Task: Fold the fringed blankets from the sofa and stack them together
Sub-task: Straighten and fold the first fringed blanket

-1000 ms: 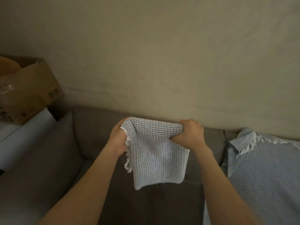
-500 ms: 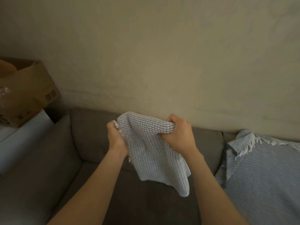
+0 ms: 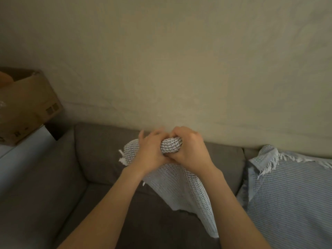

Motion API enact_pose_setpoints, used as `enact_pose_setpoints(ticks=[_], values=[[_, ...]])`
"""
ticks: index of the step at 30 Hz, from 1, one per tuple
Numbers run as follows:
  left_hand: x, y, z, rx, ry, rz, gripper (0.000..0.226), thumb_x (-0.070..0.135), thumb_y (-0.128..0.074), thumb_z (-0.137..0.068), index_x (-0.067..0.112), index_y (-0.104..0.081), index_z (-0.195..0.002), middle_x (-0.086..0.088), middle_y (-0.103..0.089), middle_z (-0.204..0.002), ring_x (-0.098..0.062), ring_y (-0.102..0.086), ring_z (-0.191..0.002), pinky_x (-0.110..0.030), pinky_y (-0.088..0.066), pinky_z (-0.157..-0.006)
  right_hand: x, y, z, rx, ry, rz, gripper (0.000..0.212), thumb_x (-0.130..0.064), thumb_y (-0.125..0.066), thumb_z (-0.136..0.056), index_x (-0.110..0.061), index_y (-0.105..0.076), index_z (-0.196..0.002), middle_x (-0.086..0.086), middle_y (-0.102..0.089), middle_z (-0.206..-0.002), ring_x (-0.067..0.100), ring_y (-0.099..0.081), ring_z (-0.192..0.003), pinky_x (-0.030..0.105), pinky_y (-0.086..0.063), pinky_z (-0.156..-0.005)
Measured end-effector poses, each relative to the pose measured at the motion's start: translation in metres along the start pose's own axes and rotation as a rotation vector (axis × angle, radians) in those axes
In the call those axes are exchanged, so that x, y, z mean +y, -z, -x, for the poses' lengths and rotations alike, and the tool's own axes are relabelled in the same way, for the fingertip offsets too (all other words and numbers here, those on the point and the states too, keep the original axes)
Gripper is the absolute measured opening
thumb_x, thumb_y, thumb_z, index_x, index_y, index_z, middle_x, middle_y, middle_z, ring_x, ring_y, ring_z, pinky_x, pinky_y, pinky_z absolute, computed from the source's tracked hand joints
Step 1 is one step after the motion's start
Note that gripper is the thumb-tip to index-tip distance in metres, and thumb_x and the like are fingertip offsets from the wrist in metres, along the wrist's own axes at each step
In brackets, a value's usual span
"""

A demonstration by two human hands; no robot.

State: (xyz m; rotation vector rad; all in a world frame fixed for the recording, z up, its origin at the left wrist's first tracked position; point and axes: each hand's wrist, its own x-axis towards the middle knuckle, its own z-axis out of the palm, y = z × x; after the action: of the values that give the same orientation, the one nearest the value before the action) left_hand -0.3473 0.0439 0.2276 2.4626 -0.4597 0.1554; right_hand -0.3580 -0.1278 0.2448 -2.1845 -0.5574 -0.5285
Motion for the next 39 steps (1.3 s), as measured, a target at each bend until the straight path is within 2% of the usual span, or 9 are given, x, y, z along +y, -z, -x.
enact_pose_setpoints(ticks=[2, 5, 12, 21, 24, 28, 33, 36, 39], values=[[0.006, 0.005, -0.004, 0.026, -0.003, 0.080, 0.054, 0.065, -0.077, -0.055, 0.031, -0.071, -0.096, 0.015, -0.075, -0.087, -0.004, -0.071, -0.088, -0.044, -0.055, -0.094, -0.005, 0.007, 0.005, 0.017, -0.108, -0.176, 0.044, -0.017, -0.094, -0.063, -0.024, -0.061, -0.090, -0.007, -0.065, -0.081, 0.008, -0.061, -0.069, 0.030, -0.050, -0.059], [0.010, 0.012, -0.006, 0.000, -0.018, 0.102, 0.051, 0.054, -0.094, -0.055, 0.029, -0.074, -0.095, 0.015, -0.075, -0.083, -0.001, -0.070, -0.074, -0.037, -0.059, -0.068, 0.010, 0.012, 0.014, 0.022, -0.318, -0.509, 0.077, -0.012, -0.103, -0.056, -0.028, -0.059, -0.117, 0.002, -0.071, -0.098, 0.015, -0.070, -0.080, 0.031, -0.058, -0.065], [0.005, 0.021, -0.003, -0.069, 0.014, 0.303, 0.050, 0.028, -0.106, -0.054, 0.022, -0.078, -0.095, 0.009, -0.081, -0.092, -0.010, -0.078, -0.086, -0.045, -0.063, -0.081, 0.071, -0.012, 0.050, -0.316, -0.479, -0.406, 0.058, -0.002, -0.094, -0.067, -0.022, -0.074, -0.117, -0.012, -0.078, -0.110, 0.003, -0.073, -0.102, 0.025, -0.057, -0.083], [-0.013, 0.060, 0.001, -0.023, 0.157, 0.542, 0.050, 0.004, -0.100, -0.060, 0.002, -0.074, -0.102, -0.011, -0.080, -0.101, -0.028, -0.077, -0.099, -0.045, -0.064, -0.088, 0.089, -0.036, 0.070, -0.438, -0.539, -0.167, 0.061, -0.036, -0.090, -0.078, -0.037, -0.060, -0.131, -0.023, -0.066, -0.120, 0.006, -0.065, -0.112, 0.027, -0.054, -0.089], [-0.031, 0.054, 0.000, 0.167, 0.225, 0.396, 0.052, 0.016, -0.102, -0.061, 0.014, -0.073, -0.104, 0.002, -0.079, -0.099, -0.015, -0.076, -0.092, -0.045, -0.063, -0.084, 0.086, -0.032, 0.062, -0.325, -0.487, -0.092, 0.049, -0.030, -0.081, -0.087, -0.030, -0.061, -0.131, -0.017, -0.069, -0.114, 0.008, -0.067, -0.104, 0.027, -0.053, -0.082], [-0.055, 0.030, 0.013, 0.445, 0.366, 0.165, 0.076, 0.009, -0.091, -0.074, 0.029, -0.052, -0.137, 0.003, -0.065, -0.126, -0.021, -0.065, -0.112, -0.047, -0.057, -0.097, 0.070, -0.026, 0.046, -0.221, -0.430, 0.066, 0.024, -0.020, -0.069, -0.078, -0.032, -0.051, -0.088, -0.009, -0.066, -0.076, 0.015, -0.065, -0.071, 0.045, -0.055, -0.060], [-0.055, -0.010, 0.033, 0.050, 0.288, -0.356, 0.105, 0.028, -0.085, -0.067, 0.043, -0.031, -0.157, 0.001, -0.020, -0.169, -0.034, -0.024, -0.151, -0.061, -0.030, -0.115, 0.036, -0.023, 0.022, -0.282, -0.352, 0.290, 0.037, -0.014, -0.061, -0.062, -0.034, -0.059, -0.094, -0.008, -0.068, -0.073, 0.022, -0.066, -0.073, 0.038, -0.057, -0.061], [-0.034, -0.030, 0.038, -0.112, 0.114, -0.176, 0.079, 0.057, -0.077, -0.068, 0.041, -0.048, -0.140, 0.013, -0.054, -0.144, -0.019, -0.047, -0.139, -0.050, -0.038, -0.111, 0.021, -0.024, 0.015, -0.299, -0.272, 0.349, 0.038, -0.013, -0.065, -0.065, -0.034, -0.064, -0.097, -0.008, -0.068, -0.080, 0.022, -0.067, -0.077, 0.035, -0.056, -0.063], [-0.006, -0.039, 0.039, -0.051, 0.136, 0.077, 0.053, 0.054, -0.076, -0.075, 0.037, -0.056, -0.120, 0.014, -0.070, -0.108, -0.010, -0.069, -0.097, -0.040, -0.057, -0.081, 0.013, -0.020, 0.012, -0.380, -0.177, 0.426, 0.037, -0.010, -0.068, -0.071, -0.034, -0.066, -0.099, -0.010, -0.065, -0.097, 0.019, -0.064, -0.090, 0.032, -0.045, -0.065]])
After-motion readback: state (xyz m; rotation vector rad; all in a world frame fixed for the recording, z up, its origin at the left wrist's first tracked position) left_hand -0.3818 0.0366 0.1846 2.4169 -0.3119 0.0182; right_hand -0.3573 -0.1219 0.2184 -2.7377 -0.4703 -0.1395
